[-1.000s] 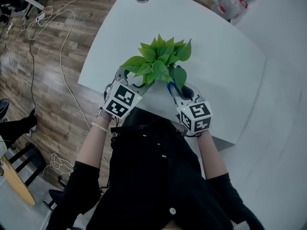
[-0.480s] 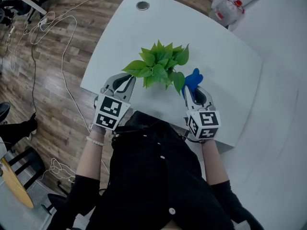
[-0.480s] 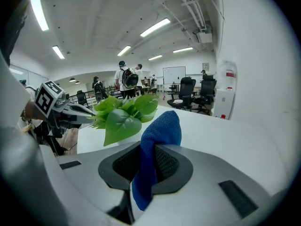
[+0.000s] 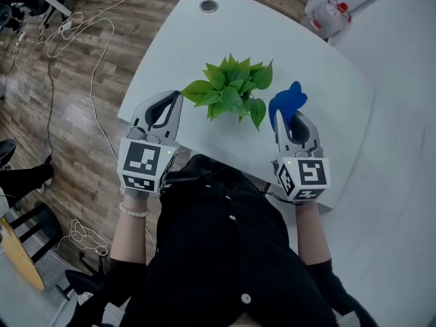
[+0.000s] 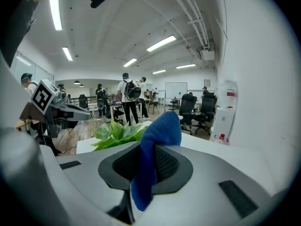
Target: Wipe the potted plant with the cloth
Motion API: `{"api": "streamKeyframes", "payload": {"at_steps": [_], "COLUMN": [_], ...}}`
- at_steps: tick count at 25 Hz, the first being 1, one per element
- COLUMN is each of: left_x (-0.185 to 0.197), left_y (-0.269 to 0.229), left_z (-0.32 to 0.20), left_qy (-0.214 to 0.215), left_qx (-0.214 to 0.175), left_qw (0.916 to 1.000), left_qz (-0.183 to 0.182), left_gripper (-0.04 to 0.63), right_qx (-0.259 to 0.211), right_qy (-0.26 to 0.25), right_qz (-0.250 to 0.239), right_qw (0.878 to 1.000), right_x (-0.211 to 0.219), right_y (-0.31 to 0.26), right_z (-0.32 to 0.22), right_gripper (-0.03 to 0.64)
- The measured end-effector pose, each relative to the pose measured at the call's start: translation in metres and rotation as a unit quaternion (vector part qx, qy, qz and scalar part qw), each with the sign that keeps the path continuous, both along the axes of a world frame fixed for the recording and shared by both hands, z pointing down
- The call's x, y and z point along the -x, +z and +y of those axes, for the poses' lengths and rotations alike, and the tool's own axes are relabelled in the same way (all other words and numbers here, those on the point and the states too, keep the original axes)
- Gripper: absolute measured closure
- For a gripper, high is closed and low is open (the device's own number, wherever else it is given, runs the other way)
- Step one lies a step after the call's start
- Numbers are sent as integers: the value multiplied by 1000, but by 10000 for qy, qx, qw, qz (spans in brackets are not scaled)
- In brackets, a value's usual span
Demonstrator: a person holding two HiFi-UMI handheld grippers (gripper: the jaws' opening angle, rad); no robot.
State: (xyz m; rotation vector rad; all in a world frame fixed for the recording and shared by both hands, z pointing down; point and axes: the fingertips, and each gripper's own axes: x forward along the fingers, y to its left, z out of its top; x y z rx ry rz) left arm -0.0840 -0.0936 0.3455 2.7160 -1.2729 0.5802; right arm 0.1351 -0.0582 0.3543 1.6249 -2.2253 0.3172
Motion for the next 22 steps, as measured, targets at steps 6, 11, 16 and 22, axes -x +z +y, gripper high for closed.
{"api": "streamKeyframes", "payload": {"at_steps": [6, 11, 16, 22], "left_x": [-14, -26, -34, -38], "left_y": [-34, -51, -68, -78], "left_z": [4, 6, 6, 7], "left_qy": [190, 345, 409, 212], "left_qx": [-252, -411, -589, -454], "left_qw": [9994, 9984, 9972, 9981], "left_qz": [145, 148, 216, 356], "left_gripper": [581, 581, 581, 581], "right_qx": [-376, -692, -914, -1049], "right_qy": [-242, -455, -593, -624], "right_qz": [-23, -79, -125, -52], "right_qw": [9990, 9965, 9940, 9925], "right_x": [15, 31, 41, 47], "right_y": [-35, -61, -80, -86], "right_z": [-7, -13, -15, -16], "right_gripper": [534, 534, 534, 534]}}
